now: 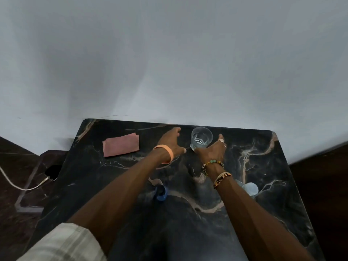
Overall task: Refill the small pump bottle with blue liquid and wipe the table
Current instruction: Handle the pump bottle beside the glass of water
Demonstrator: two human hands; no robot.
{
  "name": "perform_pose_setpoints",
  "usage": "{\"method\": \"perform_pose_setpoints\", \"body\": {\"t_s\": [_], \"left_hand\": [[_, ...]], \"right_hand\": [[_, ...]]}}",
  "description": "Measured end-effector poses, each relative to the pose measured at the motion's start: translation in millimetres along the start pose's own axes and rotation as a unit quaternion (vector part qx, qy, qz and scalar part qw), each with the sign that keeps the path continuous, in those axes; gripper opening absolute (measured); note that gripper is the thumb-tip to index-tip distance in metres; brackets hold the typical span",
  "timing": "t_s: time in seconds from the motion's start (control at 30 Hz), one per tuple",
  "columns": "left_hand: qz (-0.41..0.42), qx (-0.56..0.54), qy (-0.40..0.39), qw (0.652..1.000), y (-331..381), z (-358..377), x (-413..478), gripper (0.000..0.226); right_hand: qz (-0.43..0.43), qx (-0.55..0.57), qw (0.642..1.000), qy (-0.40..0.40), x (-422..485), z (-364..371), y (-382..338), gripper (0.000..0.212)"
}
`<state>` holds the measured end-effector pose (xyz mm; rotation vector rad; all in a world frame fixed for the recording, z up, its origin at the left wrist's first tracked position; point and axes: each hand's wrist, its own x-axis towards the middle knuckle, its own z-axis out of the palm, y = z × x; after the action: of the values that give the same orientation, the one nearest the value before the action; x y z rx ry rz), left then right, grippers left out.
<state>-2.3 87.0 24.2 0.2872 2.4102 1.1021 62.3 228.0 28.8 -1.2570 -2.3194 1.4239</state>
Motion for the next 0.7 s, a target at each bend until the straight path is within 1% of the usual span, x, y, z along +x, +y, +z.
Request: {"method": "perform_pose_setpoints", "body": {"t_s": [0.07, 0.13, 0.27, 0.3, 0.33, 0.4, 0.43, 0.47, 0.57, 0.7], "left_hand": [[0.01, 0.043, -0.029, 0.999, 6.1, 13.3, 17.7, 0.101], [0.025, 0.074, -0.045, 0.996, 10.3, 22.9, 33.8, 0.106], [0.059, 0.076, -0.047, 0.994, 14.1, 36.5, 51.7, 0.104], [0.058, 0.071, -0.046, 0.995, 14.2, 40.1, 54.5, 0.103], [0.054, 0.065, -0.043, 0.996, 14.0, 43.6, 56.8, 0.102], [0.047, 0.055, -0.031, 0.997, 13.0, 47.8, 60.9, 0.098], [0.047, 0.05, -0.027, 0.997, 12.2, 49.6, 63.4, 0.094], [0.049, 0.045, -0.024, 0.997, 11.6, 50.8, 65.6, 0.089], [0.057, 0.041, -0.017, 0.997, 11.3, 52.4, 68.7, 0.075], [0.061, 0.04, -0.01, 0.997, 9.3, 52.5, 70.2, 0.064]], "right_hand": [[0.021, -0.007, 1.0, -0.005, 10.2, 4.1, 5.4, 0.115], [0.025, -0.008, 1.0, -0.003, 20.0, 8.7, 13.1, 0.116], [0.002, -0.01, 1.0, -0.002, 28.5, 15.1, 26.4, 0.117], [-0.005, -0.01, 1.0, -0.004, 29.8, 15.7, 29.0, 0.114], [-0.016, -0.007, 1.0, -0.007, 30.4, 16.4, 30.8, 0.106], [-0.039, 0.007, 0.999, -0.011, 31.9, 18.3, 32.7, 0.077], [-0.047, 0.016, 0.999, -0.014, 32.8, 19.5, 33.2, 0.069], [-0.051, 0.024, 0.998, -0.015, 33.8, 20.5, 32.6, 0.067], [-0.044, 0.038, 0.998, -0.018, 36.0, 23.4, 30.1, 0.069], [-0.05, 0.026, 0.998, -0.006, 36.5, 26.4, 30.5, 0.069]]}}
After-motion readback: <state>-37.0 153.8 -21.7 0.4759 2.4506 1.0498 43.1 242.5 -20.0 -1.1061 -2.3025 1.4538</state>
